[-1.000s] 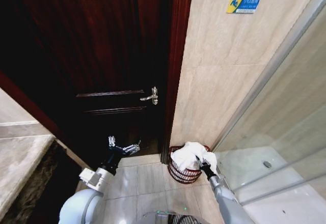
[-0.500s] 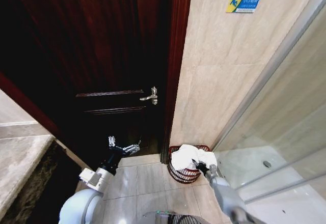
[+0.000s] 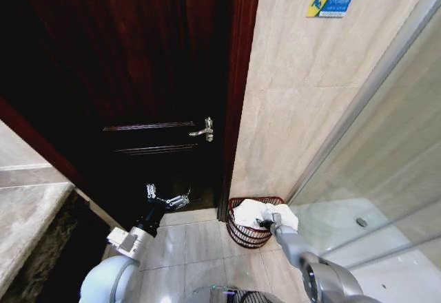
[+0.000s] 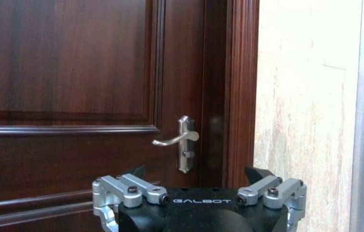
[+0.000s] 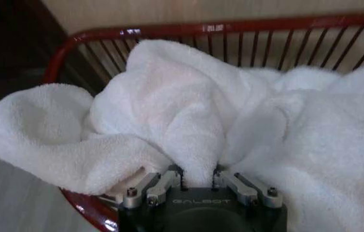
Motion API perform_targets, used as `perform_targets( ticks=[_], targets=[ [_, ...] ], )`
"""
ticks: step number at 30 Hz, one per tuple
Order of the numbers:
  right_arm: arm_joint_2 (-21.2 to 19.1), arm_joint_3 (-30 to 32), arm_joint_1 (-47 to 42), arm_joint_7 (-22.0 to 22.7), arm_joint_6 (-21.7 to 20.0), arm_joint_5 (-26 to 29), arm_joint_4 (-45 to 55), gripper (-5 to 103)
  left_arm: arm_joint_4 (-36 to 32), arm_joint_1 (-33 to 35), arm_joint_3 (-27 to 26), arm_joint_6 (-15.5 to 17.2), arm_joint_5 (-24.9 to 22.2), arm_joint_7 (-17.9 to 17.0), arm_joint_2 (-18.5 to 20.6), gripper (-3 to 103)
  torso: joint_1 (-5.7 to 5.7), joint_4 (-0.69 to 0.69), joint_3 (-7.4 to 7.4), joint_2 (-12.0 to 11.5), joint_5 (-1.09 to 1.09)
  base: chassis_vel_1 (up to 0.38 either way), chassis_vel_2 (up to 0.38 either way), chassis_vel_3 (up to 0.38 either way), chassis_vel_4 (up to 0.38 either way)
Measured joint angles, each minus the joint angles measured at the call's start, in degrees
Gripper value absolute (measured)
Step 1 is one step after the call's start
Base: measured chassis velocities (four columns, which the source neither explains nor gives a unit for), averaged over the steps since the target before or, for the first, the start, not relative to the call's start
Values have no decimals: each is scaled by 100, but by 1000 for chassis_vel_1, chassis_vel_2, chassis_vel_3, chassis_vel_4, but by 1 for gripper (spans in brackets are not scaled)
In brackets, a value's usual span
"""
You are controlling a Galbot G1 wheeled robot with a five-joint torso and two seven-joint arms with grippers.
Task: Discard the used towel into the hamper.
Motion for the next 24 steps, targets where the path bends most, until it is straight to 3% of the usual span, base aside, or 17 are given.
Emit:
perform_targets(
  ticks=[5, 8, 9, 11, 12, 13, 15, 16, 18, 19, 21, 24],
  targets=[
    [-27, -73, -204, -128, -203, 298, 384, 18, 0, 0, 0, 0, 0, 0, 0, 100, 0, -2, 2, -1, 6, 0, 0, 0, 0],
    [-210, -371, -658, -422, -30, 1002, 1564, 30, 0, -1, 0, 0, 0, 0, 0, 100, 0, -2, 2, -1, 4, 0, 0, 0, 0],
    [-210, -371, -658, -422, -30, 1002, 1564, 30, 0, -1, 0, 0, 0, 0, 0, 100, 0, -2, 2, -1, 4, 0, 0, 0, 0],
    [-405, -464, -1018, -847, 499, 1255, 2262, 41, 0, 0, 0, 0, 0, 0, 0, 100, 0, -2, 2, -1, 6, 0, 0, 0, 0],
    [-499, -464, -1245, -975, 633, 1309, 2659, 41, 0, 0, -1, 0, 0, -1, 0, 100, 0, -1, 2, -1, 6, 0, 0, 0, 0],
    [-499, -464, -1245, -975, 633, 1309, 2659, 41, 0, 0, -1, 0, 0, -1, 0, 100, 0, -1, 2, -1, 6, 0, 0, 0, 0],
    [-705, -461, -1961, -1050, 736, 1528, 3797, 52, 0, -1, 0, 0, 0, 0, 0, 100, 0, -2, 1, -1, 0, 0, 0, 0, 0],
    [-705, -461, -1961, -1050, 736, 1528, 3797, 52, 0, -1, 0, 0, 0, 0, 0, 100, 0, -2, 1, -1, 0, 0, 0, 0, 0],
    [-833, -345, -2899, -830, 836, 1630, 5037, 63, 0, 0, 0, 0, 0, 0, 0, 100, 0, -3, 1, -1, 7, 0, 0, 0, 0],
    [-833, -345, -2899, -830, 836, 1630, 5037, 63, 0, 0, 0, 0, 0, 0, 0, 100, 0, -3, 1, -1, 7, 0, 0, 0, 0],
    [-871, -148, -3827, -478, 950, 1988, 5953, 74, 0, 0, 0, 0, 0, -1, 0, 100, -1, -3, 0, 0, 0, 0, 0, 0, 0],
    [-818, -22, -4357, -146, 1015, 2377, 6323, 84, 0, 0, 0, 0, 0, 0, 0, 100, -1, -4, 0, 0, 3, 0, 0, 0, 0]
  ],
)
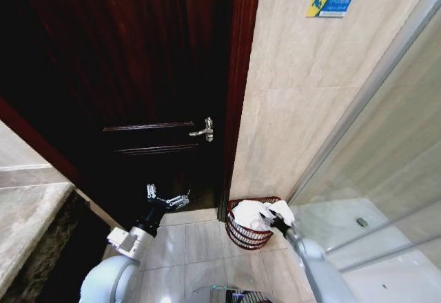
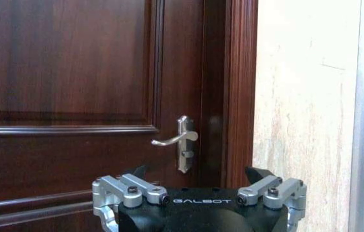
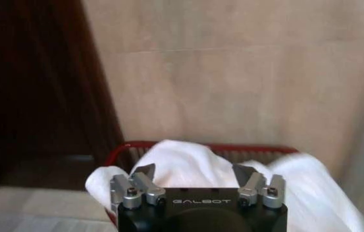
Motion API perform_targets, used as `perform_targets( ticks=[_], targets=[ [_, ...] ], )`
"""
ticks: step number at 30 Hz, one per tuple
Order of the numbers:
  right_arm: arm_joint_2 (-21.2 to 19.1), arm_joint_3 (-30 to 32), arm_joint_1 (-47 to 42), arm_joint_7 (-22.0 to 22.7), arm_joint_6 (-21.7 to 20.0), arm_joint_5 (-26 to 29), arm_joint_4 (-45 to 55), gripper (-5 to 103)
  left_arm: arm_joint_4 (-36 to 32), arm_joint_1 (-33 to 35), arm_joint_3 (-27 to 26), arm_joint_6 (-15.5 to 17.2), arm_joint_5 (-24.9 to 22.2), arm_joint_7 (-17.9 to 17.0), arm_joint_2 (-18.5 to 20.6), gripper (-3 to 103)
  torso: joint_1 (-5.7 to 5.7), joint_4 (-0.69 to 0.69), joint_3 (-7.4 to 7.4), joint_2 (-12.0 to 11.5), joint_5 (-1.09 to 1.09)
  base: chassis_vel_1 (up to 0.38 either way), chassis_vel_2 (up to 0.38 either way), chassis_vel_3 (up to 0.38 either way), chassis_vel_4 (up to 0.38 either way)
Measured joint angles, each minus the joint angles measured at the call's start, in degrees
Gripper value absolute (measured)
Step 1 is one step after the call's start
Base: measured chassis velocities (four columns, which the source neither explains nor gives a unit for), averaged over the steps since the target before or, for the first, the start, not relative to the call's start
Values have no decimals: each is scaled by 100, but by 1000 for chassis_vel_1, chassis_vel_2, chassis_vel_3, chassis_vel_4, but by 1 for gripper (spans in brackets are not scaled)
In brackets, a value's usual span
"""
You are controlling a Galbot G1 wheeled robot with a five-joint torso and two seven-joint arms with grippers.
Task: Discard the used towel into the hamper.
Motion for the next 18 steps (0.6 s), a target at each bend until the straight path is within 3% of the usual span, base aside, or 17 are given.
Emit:
perform_targets(
  ticks=[1, 4, 5, 6, 14, 18],
  targets=[
    [60, 70, -231, 267, 101, 302, 10, 90, 0, 0, 0, 0, 0, 0, 0, 100, 0, -1, 0, 0, -2, 0, 0, 0, 0],
    [160, 206, -250, 433, 351, 655, -473, 90, 0, 0, -1, 0, 0, 0, 0, 100, -1, 1, 0, 1, 2, 0, 0, 0, 0],
    [191, 300, -155, 378, 305, 959, -813, 98, 0, 0, -1, 0, 0, 0, 0, 100, 0, -1, 1, 0, 5, 0, 0, 0, 0],
    [201, 338, -34, 325, 201, 1238, -1015, 99, 0, 0, 0, 0, 0, 0, 0, 100, 0, 2, 0, 0, -2, 0, 0, 0, 0],
    [402, 553, 997, 304, -184, 1860, -2171, 100, 0, 0, 0, 0, 0, -1, 0, 100, 2, 3, 1, 0, -2, 0, 0, 0, 0],
    [410, 753, 1698, 165, -800, 2615, -2924, 100, 0, 0, 0, 0, 0, -1, 0, 100, 2, 4, 1, -1, -2, 0, 0, 0, 0]
  ],
)
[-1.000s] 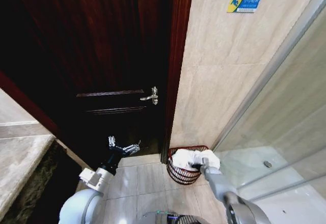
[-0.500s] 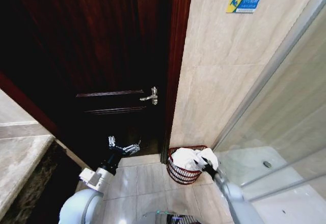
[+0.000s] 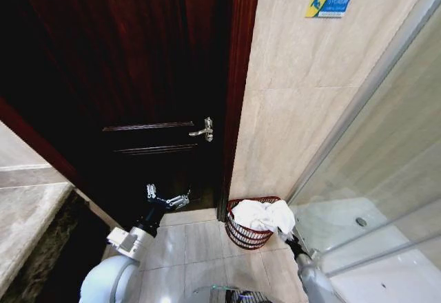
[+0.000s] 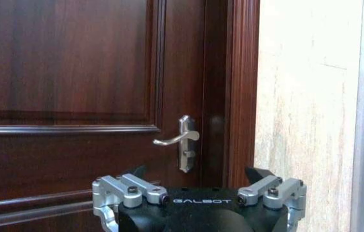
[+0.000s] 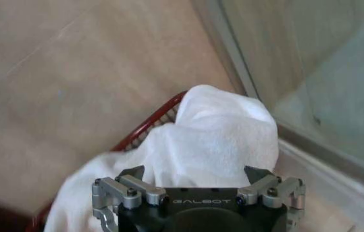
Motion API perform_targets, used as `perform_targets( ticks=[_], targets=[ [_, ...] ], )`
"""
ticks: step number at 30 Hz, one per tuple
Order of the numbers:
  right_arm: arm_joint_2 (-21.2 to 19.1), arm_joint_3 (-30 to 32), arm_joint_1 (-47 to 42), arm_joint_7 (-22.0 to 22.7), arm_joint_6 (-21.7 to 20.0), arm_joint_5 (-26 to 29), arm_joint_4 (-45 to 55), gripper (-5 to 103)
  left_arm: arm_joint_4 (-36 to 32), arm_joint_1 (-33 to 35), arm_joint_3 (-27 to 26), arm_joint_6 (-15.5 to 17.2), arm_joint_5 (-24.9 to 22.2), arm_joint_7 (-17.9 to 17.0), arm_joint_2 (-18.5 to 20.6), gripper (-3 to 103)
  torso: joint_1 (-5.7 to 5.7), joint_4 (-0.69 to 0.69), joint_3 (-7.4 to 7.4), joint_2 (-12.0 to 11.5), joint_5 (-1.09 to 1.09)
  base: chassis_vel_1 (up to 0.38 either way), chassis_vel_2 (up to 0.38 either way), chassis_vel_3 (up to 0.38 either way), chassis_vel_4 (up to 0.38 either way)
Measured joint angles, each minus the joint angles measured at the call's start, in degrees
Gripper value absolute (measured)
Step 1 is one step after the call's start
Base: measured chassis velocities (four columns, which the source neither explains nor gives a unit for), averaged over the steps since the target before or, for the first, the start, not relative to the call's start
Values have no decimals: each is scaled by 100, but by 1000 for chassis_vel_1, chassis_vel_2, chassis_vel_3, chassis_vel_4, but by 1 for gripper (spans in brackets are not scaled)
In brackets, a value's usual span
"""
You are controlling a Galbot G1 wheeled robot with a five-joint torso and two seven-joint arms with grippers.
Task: Discard the used towel into the hamper.
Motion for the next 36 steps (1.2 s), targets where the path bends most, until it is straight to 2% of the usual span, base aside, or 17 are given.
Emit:
perform_targets(
  ticks=[1, 2, 3, 8, 14, 19, 20, 26, 27, 30, 32, 34, 36],
  targets=[
    [0, 0, 0, 0, 0, 0, 0, 100, 0, 0, 0, 0, 0, 0, 0, 100, 0, 0, 0, 0, 0, 0, 0, 0, 0],
    [0, 41, 161, 67, -302, 261, -161, 100, 0, 0, 0, 0, 0, 0, 0, 100, 0, 0, 0, 0, 0, 0, 0, 0, 0],
    [11, 59, 213, 132, -413, 329, -213, 100, 0, 0, 0, 0, 0, 0, 0, 100, 0, -1, 0, 0, 0, 0, 0, 0, 0],
    [130, 89, 345, 493, -732, 326, -419, 100, 0, 0, 0, 0, 0, 0, 0, 100, 0, -3, 0, 0, 3, 0, 0, 0, 0],
    [106, 49, 601, 521, -849, 409, -780, 99, 0, 0, 0, 0, 0, 0, 0, 100, 0, -2, 0, 0, 3, 0, 0, 0, 0],
    [-16, 31, 837, 393, -843, 385, -1024, 84, 0, 0, 0, 0, 0, 0, 0, 100, 0, -2, 0, 0, 1, 0, 0, 0, 0],
    [-27, 28, 850, 389, -843, 382, -1021, 84, 0, 0, 0, 0, 0, 0, 0, 100, 0, -2, 0, 0, 2, 0, 0, 0, 0],
    [-29, -36, 623, 368, -854, 364, -425, 64, 0, 0, 0, 0, 0, 0, -1, 100, 0, -2, -1, 0, 1, 0, 0, 0, 0],
    [-29, -36, 623, 368, -854, 364, -425, 64, 0, 0, 0, 0, 0, 0, -1, 100, 0, -2, -1, 0, 1, 0, 0, 0, 0],
    [-7, -47, 569, 298, -792, 287, -371, 52, 0, 0, 0, 0, 0, 0, 0, 100, -1, -2, -1, 0, 2, 0, 0, 0, 0],
    [-5, -46, 550, 279, -780, 272, -369, 52, 0, 0, 0, 0, 0, 0, 0, 100, -1, -2, -1, 0, 1, 0, 0, 0, 0],
    [11, -41, 462, 181, -739, 254, -244, 40, 0, 0, 0, 0, 0, 0, 0, 100, -1, -2, -1, 0, 3, 0, 0, 0, 0],
    [15, -41, 442, 156, -725, 252, -199, 40, 0, 0, 0, 0, 0, 0, 0, 100, -1, -2, -1, 0, 2, 0, 0, 0, 0]
  ],
)
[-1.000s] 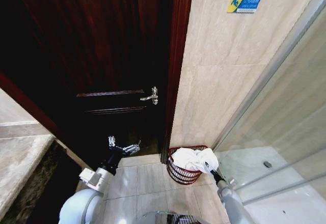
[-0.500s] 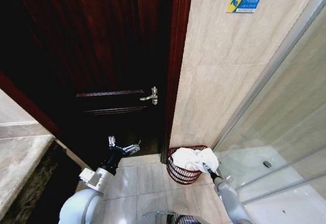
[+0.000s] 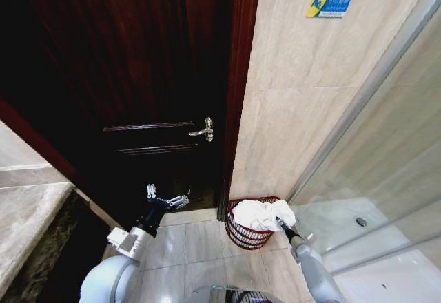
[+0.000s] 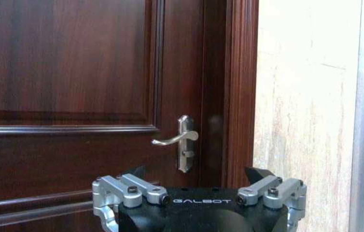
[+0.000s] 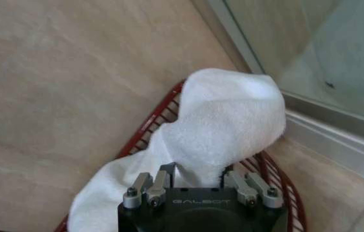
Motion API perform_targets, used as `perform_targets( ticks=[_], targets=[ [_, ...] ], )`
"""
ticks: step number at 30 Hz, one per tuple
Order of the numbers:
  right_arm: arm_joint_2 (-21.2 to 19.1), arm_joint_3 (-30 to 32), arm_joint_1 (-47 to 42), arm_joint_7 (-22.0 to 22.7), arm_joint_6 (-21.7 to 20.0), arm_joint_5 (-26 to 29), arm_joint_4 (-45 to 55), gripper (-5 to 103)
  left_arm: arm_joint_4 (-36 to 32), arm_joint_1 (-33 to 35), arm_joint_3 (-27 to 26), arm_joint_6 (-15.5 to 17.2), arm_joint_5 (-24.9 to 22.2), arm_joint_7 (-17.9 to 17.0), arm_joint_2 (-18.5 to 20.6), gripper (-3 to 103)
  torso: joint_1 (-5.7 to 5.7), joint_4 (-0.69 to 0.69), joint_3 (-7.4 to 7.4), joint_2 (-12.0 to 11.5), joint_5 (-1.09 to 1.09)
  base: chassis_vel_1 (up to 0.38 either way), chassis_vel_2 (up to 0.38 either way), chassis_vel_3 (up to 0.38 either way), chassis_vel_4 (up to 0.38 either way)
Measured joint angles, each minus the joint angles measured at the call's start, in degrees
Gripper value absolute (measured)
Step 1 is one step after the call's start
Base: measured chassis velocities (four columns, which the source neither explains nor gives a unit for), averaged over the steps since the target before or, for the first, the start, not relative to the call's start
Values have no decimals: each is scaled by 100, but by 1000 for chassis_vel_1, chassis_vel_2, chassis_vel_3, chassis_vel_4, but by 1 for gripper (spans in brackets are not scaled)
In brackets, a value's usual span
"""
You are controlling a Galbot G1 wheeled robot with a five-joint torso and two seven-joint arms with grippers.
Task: Discard the used towel into the hamper.
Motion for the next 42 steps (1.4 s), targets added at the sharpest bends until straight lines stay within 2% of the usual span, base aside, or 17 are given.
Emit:
perform_targets(
  ticks=[4, 8, 9, 12, 14, 15, 22, 25, 28, 30, 33, 36, 42],
  targets=[
    [37, -19, -111, -229, 321, -244, 244, 28, 0, 0, 0, 0, 0, 0, 0, 100, 0, 0, 0, 0, -2, 0, 0, 0, 0],
    [141, -134, -215, -488, 622, -851, 619, 16, 0, 0, 0, 0, 0, 0, 0, 100, 0, 0, 0, 0, -2, 0, 0, 0, 0],
    [141, -134, -215, -488, 622, -851, 619, 16, 0, 0, 0, 0, 0, 0, 0, 100, 0, 0, 0, 0, -2, 0, 0, 0, 0],
    [266, -349, -41, -577, 688, -1781, 476, 6, 0, 0, 0, 0, 0, 0, 0, 100, 0, 1, 0, 0, -2, 0, 0, 0, 0],
    [302, -374, 13, -550, 686, -1904, 399, 6, 0, 0, 0, 0, 0, 0, 0, 100, 0, 0, 0, 0, -2, 0, 0, 0, 0],
    [387, -427, 117, -498, 621, -2056, 262, 2, 0, 0, 0, 0, 0, 0, 0, 100, 0, 1, 0, 0, 0, 0, 0, 0, 0],
    [591, -536, 677, -479, 390, -2489, -561, 2, 0, 0, 0, 0, 0, 0, 0, 100, 0, 0, 0, 0, -2, 0, 0, 0, 0],
    [633, -522, 1224, -513, 477, -2789, -1448, 2, 0, 0, 0, 0, 0, 0, 0, 100, 0, 1, 0, 0, -1, 0, 0, 0, 0],
    [569, -399, 1577, -477, 513, -2643, -1955, 2, 0, 0, 0, 0, 0, 0, 0, 100, 0, 2, 0, 0, 0, 0, 0, 0, 0],
    [551, -386, 1616, -449, 488, -2595, -1995, 2, 0, 0, 0, 0, 0, 0, 0, 100, 0, 2, 0, 0, 0, 0, 0, 0, 0],
    [407, -357, 1882, -76, -95, -2216, -2222, 2, 0, 0, 0, 0, 0, 0, 0, 100, 0, 0, 0, 0, -2, 0, 0, 0, 0],
    [361, -361, 1990, 6, -287, -2302, -2408, 2, 0, 0, 0, 0, 0, 0, 0, 100, 0, 1, 0, 0, -1, 0, 0, 0, 0],
    [346, -406, 1995, -40, -213, -2775, -2469, 2, 0, 0, 0, 0, 0, 0, 0, 100, 0, 0, 0, 0, -1, 0, 0, 0, 0]
  ],
)
